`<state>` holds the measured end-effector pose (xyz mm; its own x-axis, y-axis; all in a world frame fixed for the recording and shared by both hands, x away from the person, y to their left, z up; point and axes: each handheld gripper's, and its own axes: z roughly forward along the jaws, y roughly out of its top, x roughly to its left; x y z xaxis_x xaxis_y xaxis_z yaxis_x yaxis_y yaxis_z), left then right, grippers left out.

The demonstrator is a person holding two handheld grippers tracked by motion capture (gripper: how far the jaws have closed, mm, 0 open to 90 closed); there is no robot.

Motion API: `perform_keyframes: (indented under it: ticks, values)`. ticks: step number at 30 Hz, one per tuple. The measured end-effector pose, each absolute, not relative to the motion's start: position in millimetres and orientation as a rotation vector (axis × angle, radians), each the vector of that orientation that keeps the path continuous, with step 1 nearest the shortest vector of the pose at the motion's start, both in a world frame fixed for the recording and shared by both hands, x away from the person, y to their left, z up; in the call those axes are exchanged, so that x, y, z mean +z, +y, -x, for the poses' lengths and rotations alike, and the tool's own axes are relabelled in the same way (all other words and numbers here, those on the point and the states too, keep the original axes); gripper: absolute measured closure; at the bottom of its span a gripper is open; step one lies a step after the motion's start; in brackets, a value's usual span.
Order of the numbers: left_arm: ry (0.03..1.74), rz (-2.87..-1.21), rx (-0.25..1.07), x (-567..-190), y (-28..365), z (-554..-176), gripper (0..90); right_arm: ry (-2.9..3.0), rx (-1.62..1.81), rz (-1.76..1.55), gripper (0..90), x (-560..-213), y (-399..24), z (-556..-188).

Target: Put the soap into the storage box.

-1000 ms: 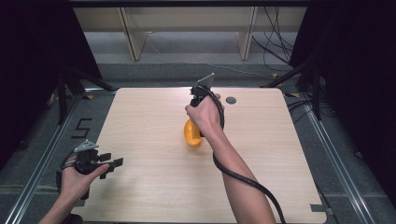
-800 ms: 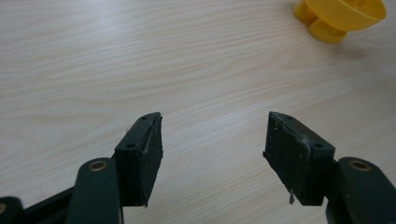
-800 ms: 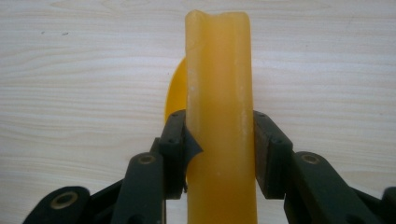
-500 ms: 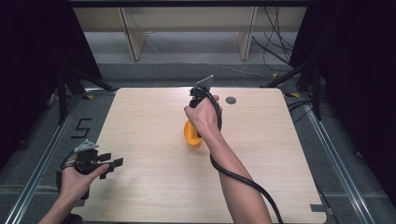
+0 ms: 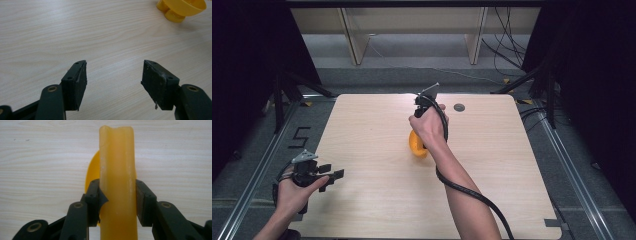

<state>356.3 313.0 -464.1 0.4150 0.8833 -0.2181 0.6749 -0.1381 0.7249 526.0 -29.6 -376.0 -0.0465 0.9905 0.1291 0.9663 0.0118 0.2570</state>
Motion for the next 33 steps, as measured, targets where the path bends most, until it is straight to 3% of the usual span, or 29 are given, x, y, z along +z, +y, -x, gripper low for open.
perform_keyframes:
  ticks: [33]
  values:
    - [1.323, -1.888, 0.339, -464.3, 311.7, -356.3, 36.1, 2.153, 0.430, -2.115, 62.0, -393.5, -22.8, -528.6]
